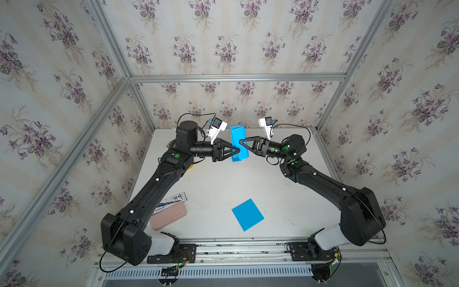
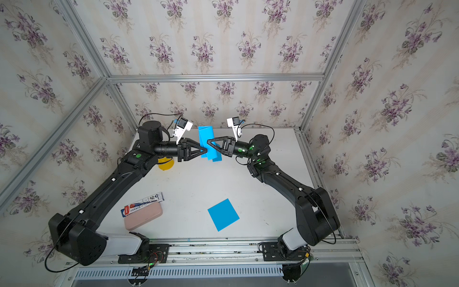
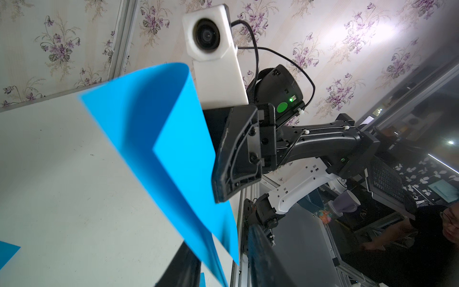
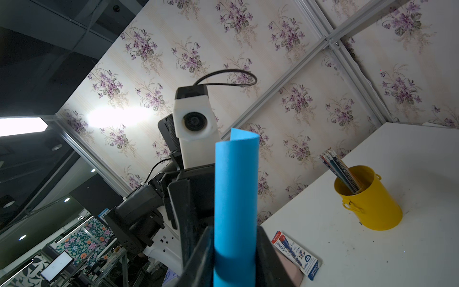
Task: Fold the square paper along the opposite sides
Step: Fold the paper.
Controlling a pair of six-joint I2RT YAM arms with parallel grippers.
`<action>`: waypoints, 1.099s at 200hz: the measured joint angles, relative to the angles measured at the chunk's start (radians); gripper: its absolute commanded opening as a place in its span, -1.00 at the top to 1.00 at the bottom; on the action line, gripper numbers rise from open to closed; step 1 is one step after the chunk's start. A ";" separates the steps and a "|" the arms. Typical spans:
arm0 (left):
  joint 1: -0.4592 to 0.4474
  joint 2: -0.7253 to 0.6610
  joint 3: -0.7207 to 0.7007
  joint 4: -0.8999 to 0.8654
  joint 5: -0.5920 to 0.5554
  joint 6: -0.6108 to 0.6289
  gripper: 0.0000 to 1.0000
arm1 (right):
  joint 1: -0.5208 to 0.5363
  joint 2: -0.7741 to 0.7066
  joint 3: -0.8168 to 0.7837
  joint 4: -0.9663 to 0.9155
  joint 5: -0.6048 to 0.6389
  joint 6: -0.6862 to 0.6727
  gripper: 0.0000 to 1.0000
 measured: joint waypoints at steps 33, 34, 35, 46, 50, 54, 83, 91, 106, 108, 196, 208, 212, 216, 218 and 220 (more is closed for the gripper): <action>-0.011 0.003 0.009 -0.001 -0.005 0.000 0.27 | 0.008 -0.001 -0.005 -0.014 0.029 -0.001 0.39; -0.011 0.003 0.010 -0.001 -0.005 0.000 0.27 | 0.008 -0.001 -0.005 -0.014 0.030 -0.001 0.39; -0.011 0.003 0.010 -0.001 -0.005 0.000 0.27 | 0.008 -0.002 -0.005 -0.014 0.030 -0.001 0.40; -0.012 0.003 0.012 -0.001 -0.011 0.000 0.27 | 0.011 -0.002 -0.007 -0.017 0.040 -0.004 0.39; -0.013 0.003 0.013 -0.001 -0.012 0.000 0.27 | 0.011 -0.003 -0.008 -0.019 0.045 -0.004 0.40; -0.014 0.003 0.013 -0.002 -0.013 0.000 0.26 | 0.013 -0.003 -0.009 -0.020 0.050 -0.004 0.39; -0.020 0.010 0.021 -0.008 -0.019 0.002 0.27 | 0.013 -0.015 -0.023 -0.031 0.079 -0.005 0.40; -0.020 0.013 0.022 -0.012 -0.020 0.005 0.27 | 0.013 -0.018 -0.026 -0.034 0.083 -0.005 0.39; -0.021 0.019 0.023 -0.025 -0.026 0.008 0.26 | 0.013 -0.023 -0.028 -0.036 0.094 -0.008 0.39; -0.021 0.020 0.023 -0.026 -0.026 0.009 0.26 | 0.013 -0.023 -0.028 -0.036 0.097 -0.008 0.39; -0.036 0.040 0.056 -0.053 -0.036 0.026 0.29 | 0.066 -0.040 -0.042 -0.060 0.164 -0.046 0.38; -0.036 0.040 0.058 -0.055 -0.037 0.027 0.38 | 0.067 -0.040 -0.043 -0.063 0.166 -0.048 0.38; -0.036 0.040 0.058 -0.056 -0.039 0.028 0.41 | 0.067 -0.041 -0.045 -0.063 0.167 -0.050 0.38; -0.036 0.040 0.058 -0.058 -0.040 0.028 0.44 | 0.067 -0.041 -0.046 -0.063 0.167 -0.050 0.38; -0.036 0.040 0.058 -0.060 -0.040 0.029 0.46 | 0.067 -0.042 -0.046 -0.063 0.167 -0.050 0.38; -0.036 0.040 0.058 -0.061 -0.040 0.029 0.48 | 0.067 -0.042 -0.047 -0.063 0.168 -0.050 0.38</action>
